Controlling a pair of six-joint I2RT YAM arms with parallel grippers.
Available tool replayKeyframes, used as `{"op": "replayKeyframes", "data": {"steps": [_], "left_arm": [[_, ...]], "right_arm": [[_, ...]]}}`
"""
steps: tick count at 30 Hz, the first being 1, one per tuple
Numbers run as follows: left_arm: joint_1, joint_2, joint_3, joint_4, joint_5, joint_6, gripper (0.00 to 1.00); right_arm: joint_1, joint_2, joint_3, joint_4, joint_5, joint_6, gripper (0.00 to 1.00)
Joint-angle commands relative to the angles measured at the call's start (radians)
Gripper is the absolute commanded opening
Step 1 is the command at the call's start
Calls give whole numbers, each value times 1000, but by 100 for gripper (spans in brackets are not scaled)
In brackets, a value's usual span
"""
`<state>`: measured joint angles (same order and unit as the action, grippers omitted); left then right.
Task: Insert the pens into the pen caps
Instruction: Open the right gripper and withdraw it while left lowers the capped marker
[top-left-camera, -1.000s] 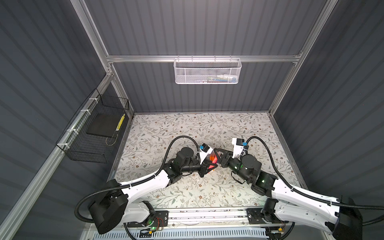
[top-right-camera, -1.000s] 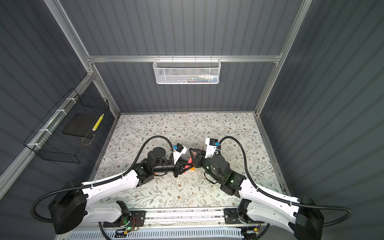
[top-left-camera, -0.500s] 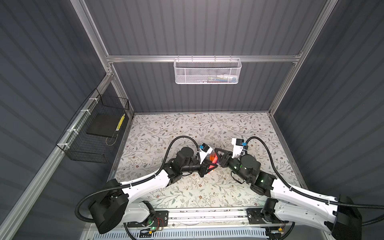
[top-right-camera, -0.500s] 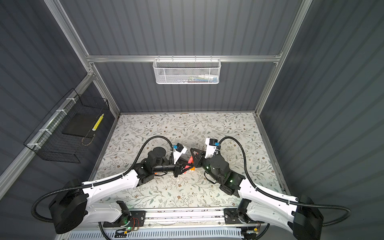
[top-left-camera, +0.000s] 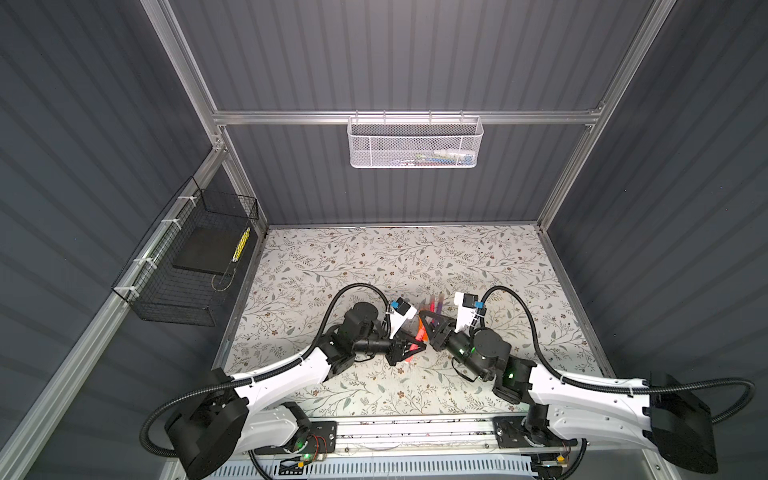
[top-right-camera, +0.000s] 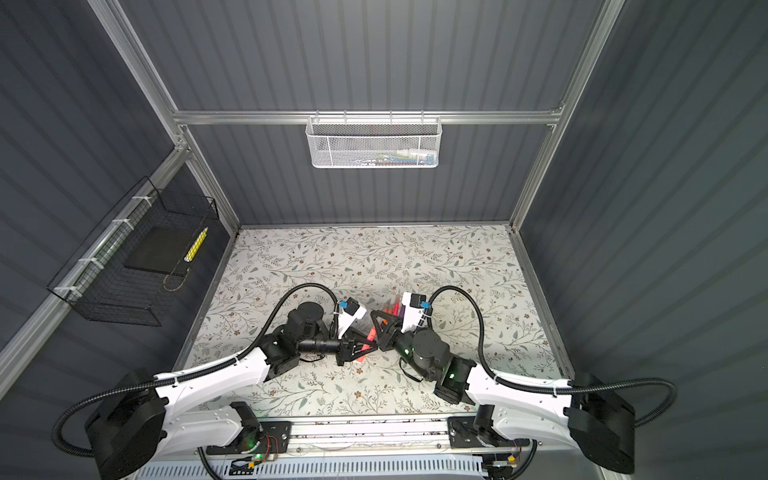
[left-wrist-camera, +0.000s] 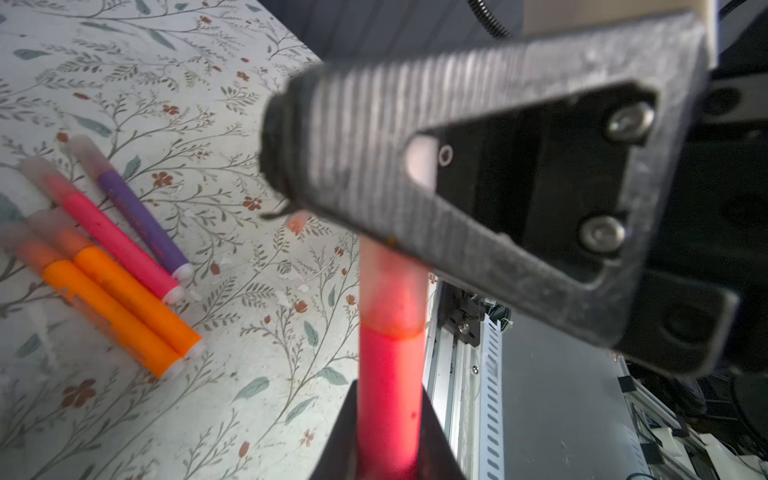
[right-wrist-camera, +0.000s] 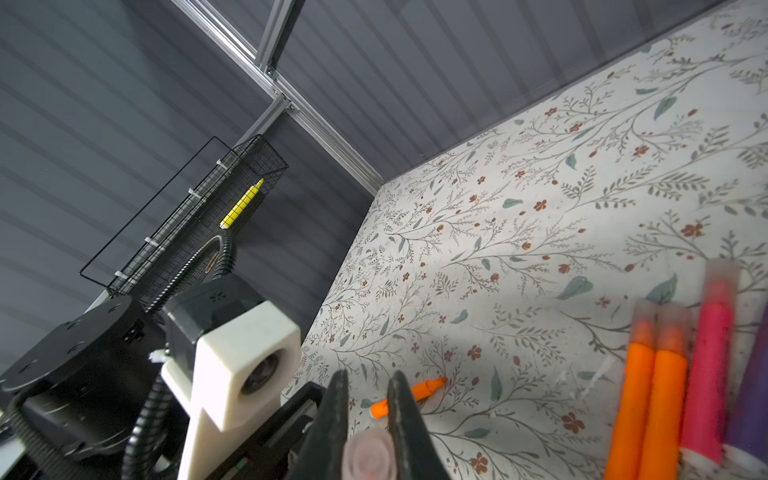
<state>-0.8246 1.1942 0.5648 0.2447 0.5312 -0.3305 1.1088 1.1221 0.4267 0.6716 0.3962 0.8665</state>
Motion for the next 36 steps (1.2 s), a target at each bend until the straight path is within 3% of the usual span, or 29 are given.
{"op": "replayKeyframes", "data": {"steps": [1,5,7,11,12,17,22,25,30,36], "left_arm": [[9,-31,45,85,-354,24,0],[-6,-64,44,30,-480,36,0],[-5,-63,46,22,-487,38,0],[-4,-4,63,24,-478,22,0],[-4,20,72,25,-468,16,0],[-4,129,119,14,-439,-7,0],[-4,225,178,-29,-435,-14,0],[-5,290,232,-98,-467,-22,0],[-4,490,378,-295,-559,-117,0],[-4,690,476,-339,-480,-174,0]], "right_arm": [[151,131,38,-147,-94,148,0],[219,221,84,-103,-66,203,0],[222,234,79,-60,-44,181,0],[200,169,80,-161,16,162,0],[154,141,80,-217,26,172,2],[37,8,47,-421,77,227,38],[-76,-195,-34,-599,147,295,54],[-123,-356,-64,-695,207,274,59],[-195,-605,-20,-881,371,106,74],[-348,-683,22,-955,520,-96,84]]}}
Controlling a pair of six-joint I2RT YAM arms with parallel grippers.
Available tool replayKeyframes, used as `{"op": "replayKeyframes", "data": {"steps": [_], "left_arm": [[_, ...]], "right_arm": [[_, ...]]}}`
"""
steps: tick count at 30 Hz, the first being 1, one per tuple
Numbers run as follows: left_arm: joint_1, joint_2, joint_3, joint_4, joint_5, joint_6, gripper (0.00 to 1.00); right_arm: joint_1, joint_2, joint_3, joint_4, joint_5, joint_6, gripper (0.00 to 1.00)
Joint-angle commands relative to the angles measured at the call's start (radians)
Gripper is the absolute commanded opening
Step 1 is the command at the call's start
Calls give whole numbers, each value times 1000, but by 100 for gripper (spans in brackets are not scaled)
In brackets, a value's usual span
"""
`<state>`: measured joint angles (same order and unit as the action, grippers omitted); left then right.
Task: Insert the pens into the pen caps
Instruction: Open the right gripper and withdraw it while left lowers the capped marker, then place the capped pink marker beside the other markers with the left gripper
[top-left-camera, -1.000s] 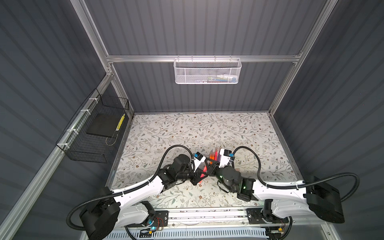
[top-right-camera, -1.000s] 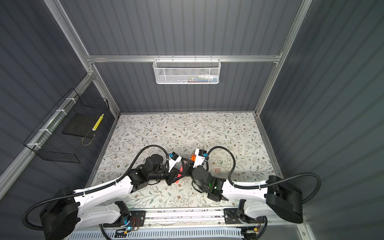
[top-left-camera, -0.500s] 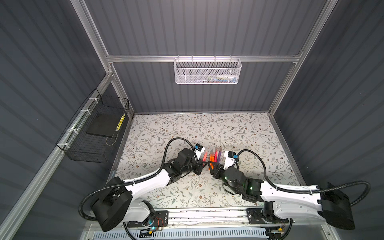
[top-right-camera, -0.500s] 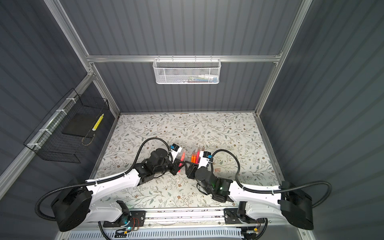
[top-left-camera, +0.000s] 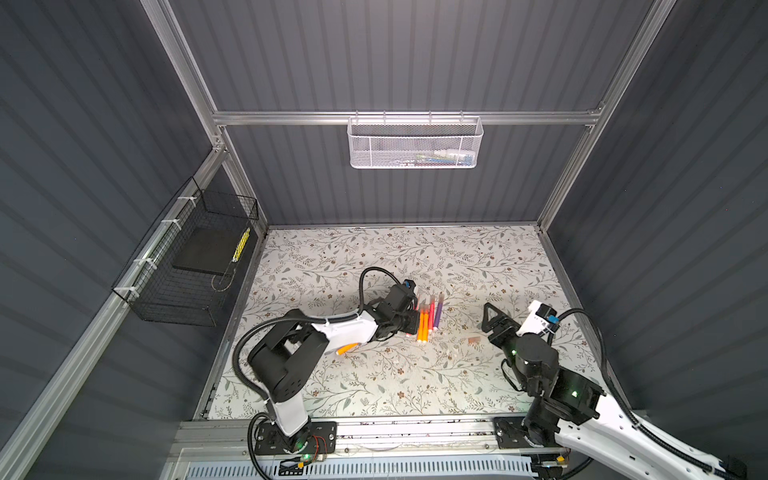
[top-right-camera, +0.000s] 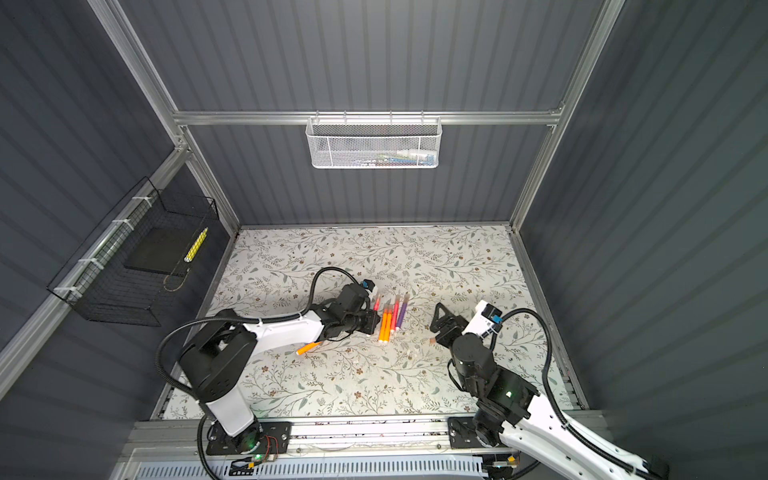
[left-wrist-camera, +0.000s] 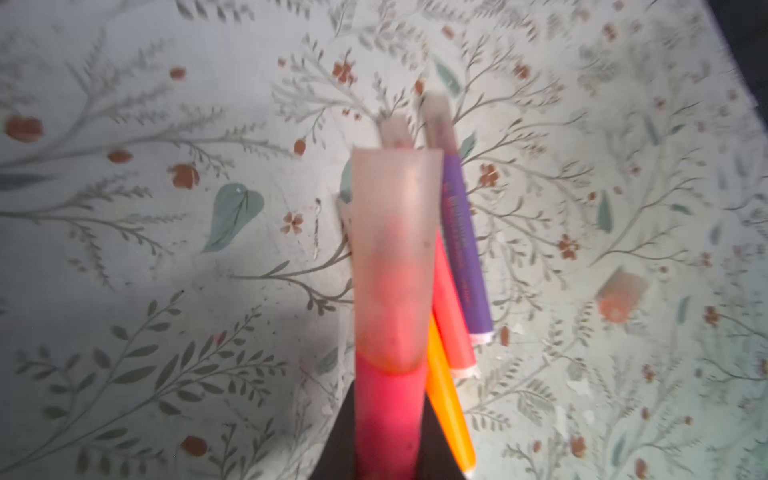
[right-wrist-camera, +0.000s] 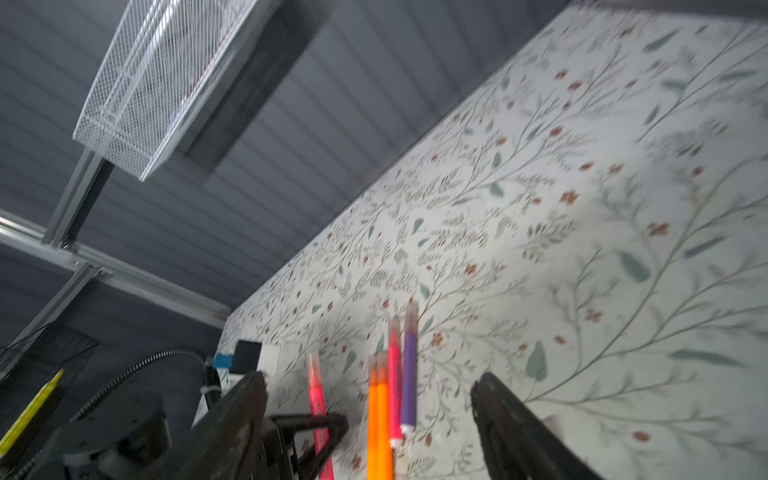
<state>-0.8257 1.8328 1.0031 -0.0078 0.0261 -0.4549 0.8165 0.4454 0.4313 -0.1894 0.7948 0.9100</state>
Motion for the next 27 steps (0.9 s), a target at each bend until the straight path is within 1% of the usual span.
{"op": "replayKeyframes", "data": {"steps": [1,4,6,9,12,14,15,18,20,22,24,27], "left_arm": [[-2,64,45,-88,34,-53,0],[-2,86,58,-102,40,-56,0],[-2,92,66,-107,43,-55,0],[-2,102,73,-114,47,-52,0],[-2,114,82,-122,52,-51,0],[-1,112,83,-128,45,-50,0],[-2,110,83,-131,38,-50,1],[-2,96,79,-136,22,-45,4],[-1,86,76,-138,16,-44,6],[-2,79,72,-138,4,-43,9],[-3,77,72,-142,-8,-40,10],[-2,76,77,-147,-11,-31,15]], "right_arm": [[-91,0,20,-96,123,-161,85],[-222,54,28,-68,91,-234,89],[-324,113,38,-40,39,-275,90],[-454,207,37,-5,-30,-287,91],[-533,289,-5,67,-26,-288,92],[-572,335,-39,118,-34,-254,95],[-591,344,-23,95,-74,-254,95],[-597,358,-20,99,-81,-244,96],[-597,348,-28,115,-120,-267,95],[-597,332,-38,120,-122,-263,96],[-597,310,-52,124,-121,-262,97],[-597,271,-74,132,-129,-264,98]]}}
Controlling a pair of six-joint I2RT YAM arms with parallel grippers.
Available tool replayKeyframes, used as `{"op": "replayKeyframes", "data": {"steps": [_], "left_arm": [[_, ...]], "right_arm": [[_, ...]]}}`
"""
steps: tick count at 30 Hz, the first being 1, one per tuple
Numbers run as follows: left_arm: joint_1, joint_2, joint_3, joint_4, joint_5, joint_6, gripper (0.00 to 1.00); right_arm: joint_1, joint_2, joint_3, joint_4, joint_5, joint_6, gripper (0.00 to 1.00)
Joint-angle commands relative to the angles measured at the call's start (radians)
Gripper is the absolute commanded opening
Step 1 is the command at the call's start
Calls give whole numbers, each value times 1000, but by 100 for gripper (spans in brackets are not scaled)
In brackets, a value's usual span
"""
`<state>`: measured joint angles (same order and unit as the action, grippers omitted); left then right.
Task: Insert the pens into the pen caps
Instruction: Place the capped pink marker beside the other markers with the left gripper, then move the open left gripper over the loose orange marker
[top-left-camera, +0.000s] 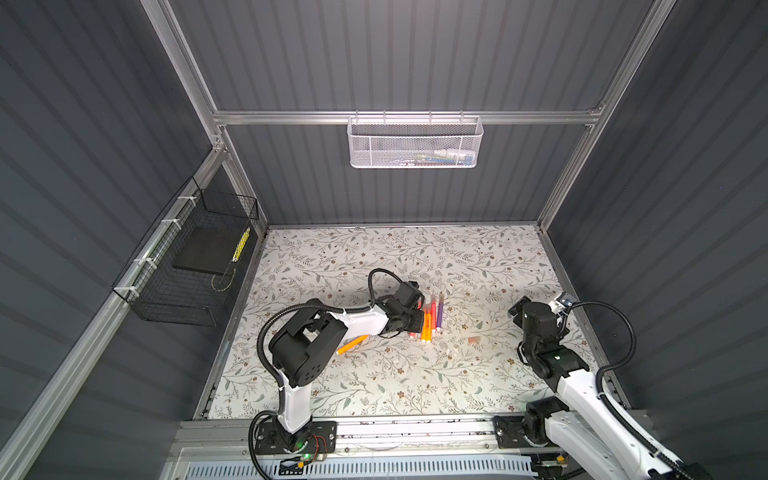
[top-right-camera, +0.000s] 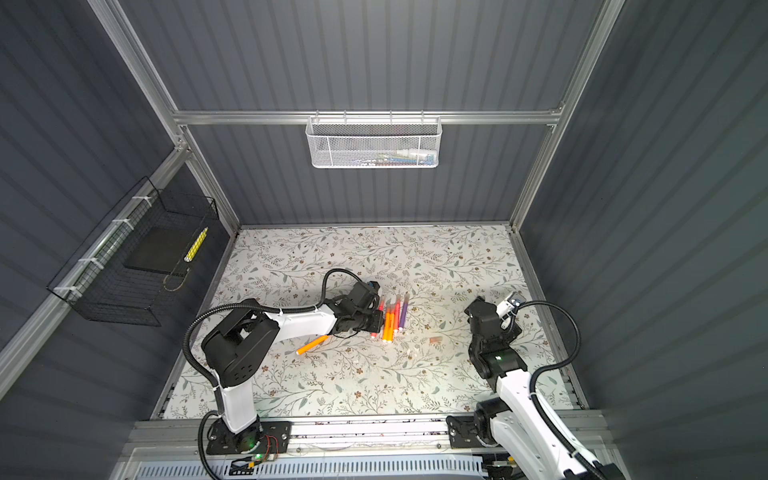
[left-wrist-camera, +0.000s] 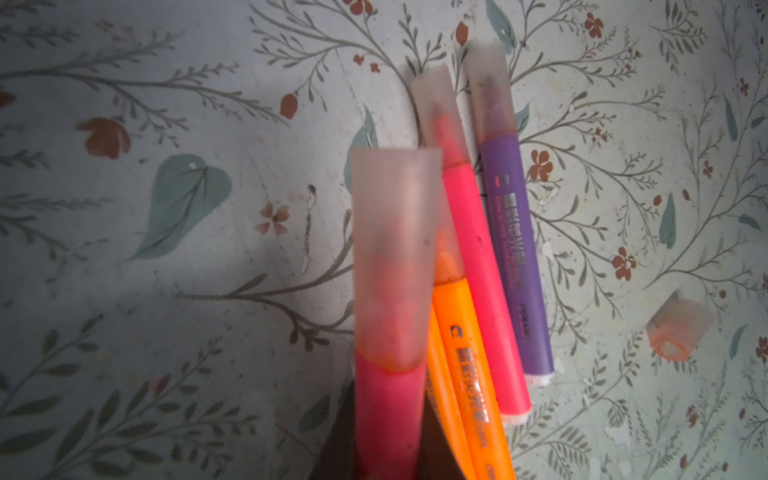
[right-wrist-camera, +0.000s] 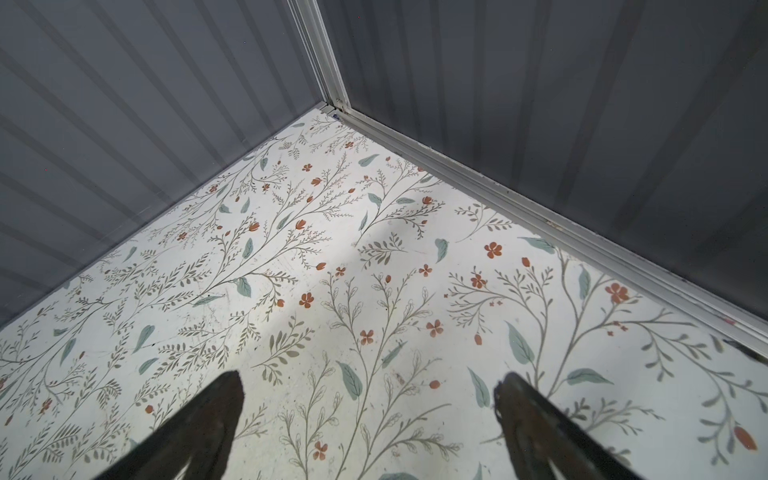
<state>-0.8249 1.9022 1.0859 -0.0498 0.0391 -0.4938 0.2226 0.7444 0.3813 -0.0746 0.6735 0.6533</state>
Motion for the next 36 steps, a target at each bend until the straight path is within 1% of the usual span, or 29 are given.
{"op": "replayKeyframes", "data": {"steps": [1,5,10,13,15,19,23,26,28,31,36], "left_arm": [[-3,5,-6,-104,-21,12,18],[-2,-12,-17,-91,-16,19,31],[-3,-60,-52,-52,-5,41,46],[-3,-111,-70,-44,-1,76,50],[-2,-173,-78,-73,-51,111,52],[2,-389,-148,-147,-230,140,58],[13,-566,-209,-300,-372,100,58],[26,-657,-267,-400,-429,48,60],[40,-700,-298,-437,-427,14,61],[54,-725,-334,-443,-402,-17,66],[88,-651,-335,-428,-309,-18,70]], "right_arm": [[-3,-41,-31,20,-12,-7,98],[-3,-76,-53,29,-17,-9,99],[-3,-82,-56,30,-15,-6,99],[-3,-79,-55,30,-14,-6,99],[-3,-78,-55,29,-15,-6,99],[-3,-81,-55,28,-18,-7,99],[-4,-84,-59,38,-24,-12,99],[-5,-83,-59,39,-26,-12,99],[-5,-79,-58,40,-29,-13,99],[-5,-79,-58,37,-27,-11,99],[-5,-94,-64,35,-29,-11,99]]}}
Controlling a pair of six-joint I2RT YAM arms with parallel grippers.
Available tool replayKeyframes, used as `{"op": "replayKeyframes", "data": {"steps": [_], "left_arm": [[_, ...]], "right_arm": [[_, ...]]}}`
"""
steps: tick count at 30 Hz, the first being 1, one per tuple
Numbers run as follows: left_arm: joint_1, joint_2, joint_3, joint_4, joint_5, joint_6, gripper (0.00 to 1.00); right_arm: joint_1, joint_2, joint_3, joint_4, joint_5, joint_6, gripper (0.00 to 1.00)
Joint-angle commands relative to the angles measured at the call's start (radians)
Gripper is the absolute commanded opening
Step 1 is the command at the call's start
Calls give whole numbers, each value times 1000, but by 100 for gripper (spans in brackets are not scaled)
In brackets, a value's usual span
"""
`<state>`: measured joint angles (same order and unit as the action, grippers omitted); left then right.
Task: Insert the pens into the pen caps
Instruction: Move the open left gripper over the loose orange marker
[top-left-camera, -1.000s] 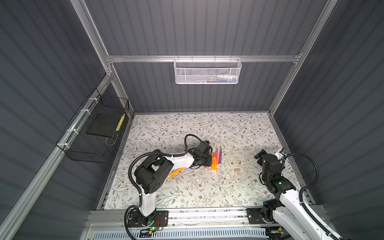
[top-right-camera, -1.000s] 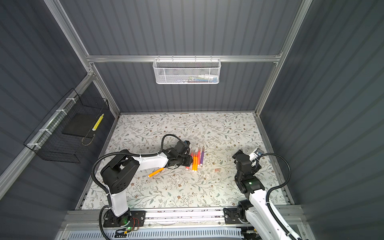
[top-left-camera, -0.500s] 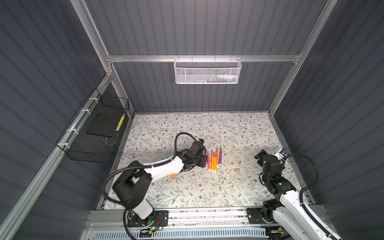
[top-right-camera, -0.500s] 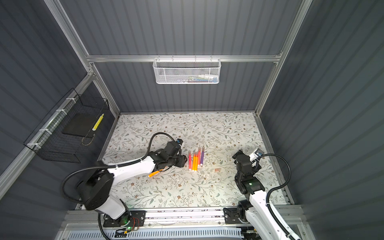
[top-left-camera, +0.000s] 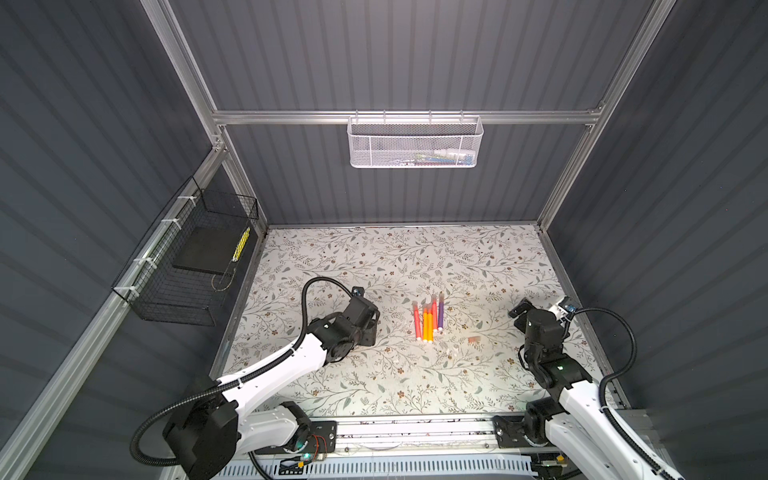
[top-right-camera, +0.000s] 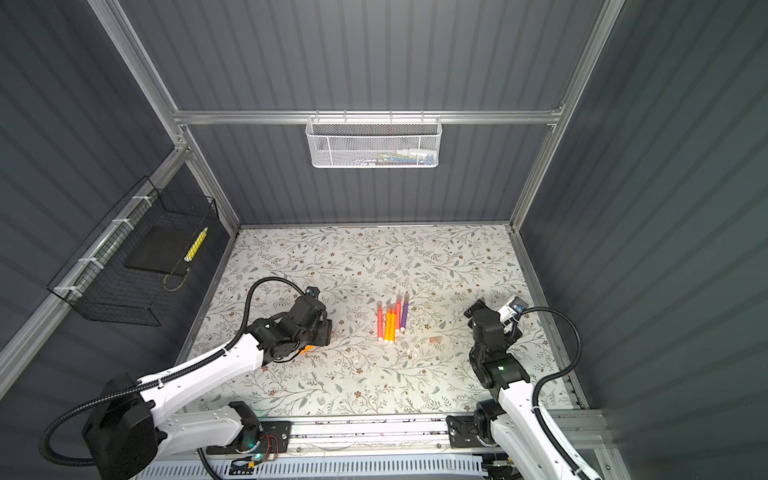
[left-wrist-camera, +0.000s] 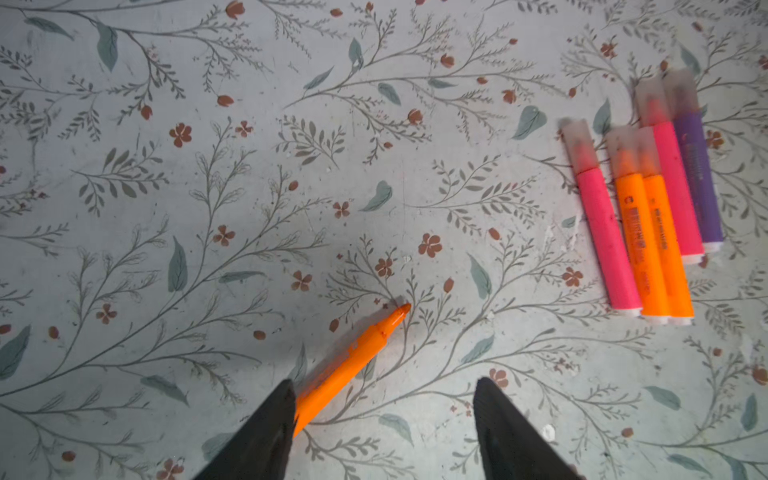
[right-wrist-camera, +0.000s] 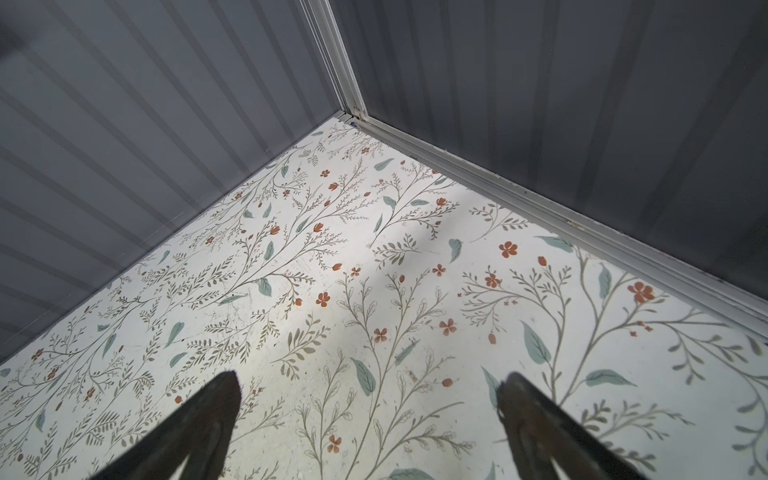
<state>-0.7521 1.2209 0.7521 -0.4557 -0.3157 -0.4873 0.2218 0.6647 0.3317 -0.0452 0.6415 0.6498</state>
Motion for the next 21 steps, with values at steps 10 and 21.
{"op": "replayKeyframes", "data": {"steps": [10,21], "left_arm": [[77,199,8,-44,118,-23,70],[91,275,-9,-75,165,-13,68]], "right_arm": [[-4,-33,-27,12,6,-5,99],[-4,-30,-25,11,3,-7,99]]}}
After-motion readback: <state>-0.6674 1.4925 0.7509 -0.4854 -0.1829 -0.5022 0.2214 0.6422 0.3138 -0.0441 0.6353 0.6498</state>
